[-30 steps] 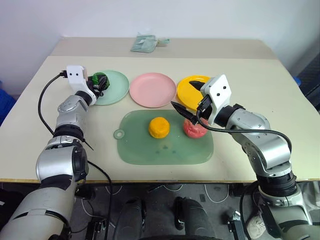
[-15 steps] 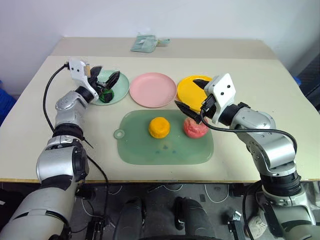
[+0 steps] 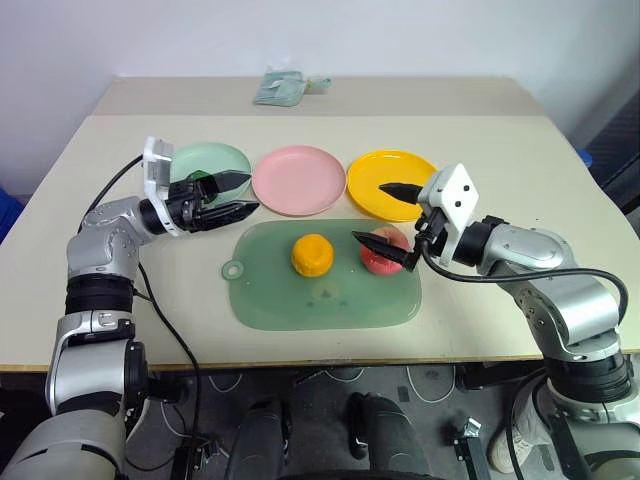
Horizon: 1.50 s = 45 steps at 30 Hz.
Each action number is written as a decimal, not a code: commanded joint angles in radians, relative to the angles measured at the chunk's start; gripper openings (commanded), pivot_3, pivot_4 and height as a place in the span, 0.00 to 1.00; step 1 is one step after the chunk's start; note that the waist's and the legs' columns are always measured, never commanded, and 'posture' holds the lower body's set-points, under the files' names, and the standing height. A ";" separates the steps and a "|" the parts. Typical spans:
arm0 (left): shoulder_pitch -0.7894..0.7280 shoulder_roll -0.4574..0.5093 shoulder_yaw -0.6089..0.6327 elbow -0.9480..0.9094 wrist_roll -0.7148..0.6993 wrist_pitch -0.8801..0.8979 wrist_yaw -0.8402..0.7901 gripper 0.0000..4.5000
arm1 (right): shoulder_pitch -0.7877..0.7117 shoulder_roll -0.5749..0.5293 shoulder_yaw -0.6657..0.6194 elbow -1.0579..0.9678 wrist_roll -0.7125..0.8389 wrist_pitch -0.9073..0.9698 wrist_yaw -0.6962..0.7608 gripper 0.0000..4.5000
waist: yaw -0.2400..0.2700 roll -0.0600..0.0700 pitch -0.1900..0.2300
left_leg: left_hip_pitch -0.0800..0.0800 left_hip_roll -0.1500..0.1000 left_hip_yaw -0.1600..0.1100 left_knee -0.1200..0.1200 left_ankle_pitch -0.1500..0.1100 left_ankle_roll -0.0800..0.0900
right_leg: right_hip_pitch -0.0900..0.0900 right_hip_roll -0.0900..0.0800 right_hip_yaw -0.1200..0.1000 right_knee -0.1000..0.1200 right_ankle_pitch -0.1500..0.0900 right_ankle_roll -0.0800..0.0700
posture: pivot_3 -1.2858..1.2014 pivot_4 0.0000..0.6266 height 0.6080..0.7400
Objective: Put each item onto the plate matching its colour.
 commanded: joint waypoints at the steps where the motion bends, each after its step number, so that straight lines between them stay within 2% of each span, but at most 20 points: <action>1: 0.005 0.024 0.001 -0.031 -0.001 -0.020 -0.018 0.99 | -0.046 0.023 0.048 -0.021 -0.014 0.050 -0.030 1.00 | 0.000 0.000 0.000 | 0.000 0.000 0.000 0.000 0.000 0.000 | 0.000 0.000 0.000 0.000 0.000 0.000 | 0.52 0.24 1.00; 6: 0.043 0.091 -0.020 -0.044 0.022 -0.052 -0.104 0.99 | -0.144 0.071 0.169 0.043 -0.044 0.154 -0.039 1.00 | -0.006 0.000 0.000 | 0.000 0.000 0.001 0.000 0.000 0.000 | -0.002 0.000 0.000 0.001 0.000 0.000 | 0.52 0.24 1.00; 9: 0.058 0.120 -0.027 -0.050 0.028 -0.063 -0.129 0.99 | -0.199 0.130 0.209 0.132 -0.077 0.157 -0.063 1.00 | -0.002 0.000 0.000 | 0.000 0.000 0.000 0.000 0.000 0.000 | -0.002 0.000 0.000 0.002 -0.001 -0.002 | 0.52 0.24 1.00; 12: 0.091 0.144 -0.020 -0.082 0.019 -0.069 -0.143 0.99 | -0.226 0.143 0.256 0.186 -0.105 0.161 -0.041 1.00 | 0.002 0.000 0.000 | -0.001 0.000 0.000 0.000 0.000 0.000 | -0.002 -0.001 0.000 0.002 -0.002 -0.004 | 0.52 0.24 1.00; 26: 0.187 0.149 0.002 -0.204 -0.019 -0.057 -0.080 0.99 | -0.257 0.145 0.342 0.317 -0.188 0.106 0.071 1.00 | -0.002 0.000 0.000 | 0.000 0.000 0.001 0.000 0.000 0.000 | -0.002 -0.001 0.000 0.003 -0.002 -0.004 | 0.52 0.24 1.00; 29: 0.186 0.146 0.001 -0.207 -0.026 -0.059 -0.071 1.00 | -0.248 0.155 0.348 0.323 -0.192 0.109 0.086 0.81 | -0.002 0.000 0.000 | -0.001 0.000 0.001 0.000 0.000 0.000 | -0.002 -0.001 0.000 0.003 -0.002 -0.003 | 0.52 0.24 1.00; 31: 0.185 0.146 -0.001 -0.210 -0.029 -0.055 -0.068 1.00 | -0.247 0.167 0.337 0.326 -0.200 0.104 0.075 0.65 | -0.003 0.000 0.000 | 0.000 0.000 0.001 0.000 0.000 0.000 | -0.002 -0.001 0.000 0.003 -0.002 -0.003 | 0.52 0.24 1.00; 32: 0.185 0.145 -0.002 -0.210 -0.030 -0.054 -0.067 1.00 | -0.250 0.182 0.313 0.322 -0.186 0.115 0.067 0.62 | -0.003 0.000 0.000 | 0.000 0.000 0.000 0.000 0.000 0.000 | -0.002 -0.001 0.000 0.003 -0.002 -0.003 | 0.52 0.24 1.00; 36: 0.156 0.125 0.013 -0.189 -0.041 -0.053 -0.033 1.00 | -0.301 0.273 0.101 0.311 -0.086 0.139 -0.011 0.61 | -0.002 0.000 0.000 | -0.001 0.000 0.001 0.000 0.000 0.000 | -0.003 -0.001 0.000 0.003 -0.001 -0.002 | 0.52 0.24 1.00; 39: 0.101 0.097 0.030 -0.145 -0.042 -0.020 0.054 1.00 | -0.369 0.298 -0.034 0.402 -0.108 0.086 -0.139 0.61 | 0.003 0.000 0.000 | -0.001 0.000 0.000 0.000 0.000 -0.001 | -0.003 -0.001 0.000 0.004 -0.001 -0.001 | 0.52 0.24 1.00; 42: 0.070 0.062 0.023 -0.105 -0.004 -0.076 0.126 1.00 | -0.418 0.257 -0.085 0.521 -0.195 0.004 -0.250 0.61 | 0.005 0.000 0.000 | -0.001 -0.001 0.000 0.000 0.001 -0.001 | -0.002 -0.001 0.000 0.003 -0.001 -0.001 | 0.52 0.24 1.00; 45: 0.068 0.036 0.009 -0.106 0.006 -0.094 0.149 1.00 | -0.411 0.198 -0.058 0.605 -0.278 -0.074 -0.282 0.61 | 0.000 0.000 0.000 | -0.001 -0.001 0.001 -0.001 0.000 -0.001 | -0.002 -0.001 0.000 0.001 -0.001 -0.001 | 0.52 0.24 1.00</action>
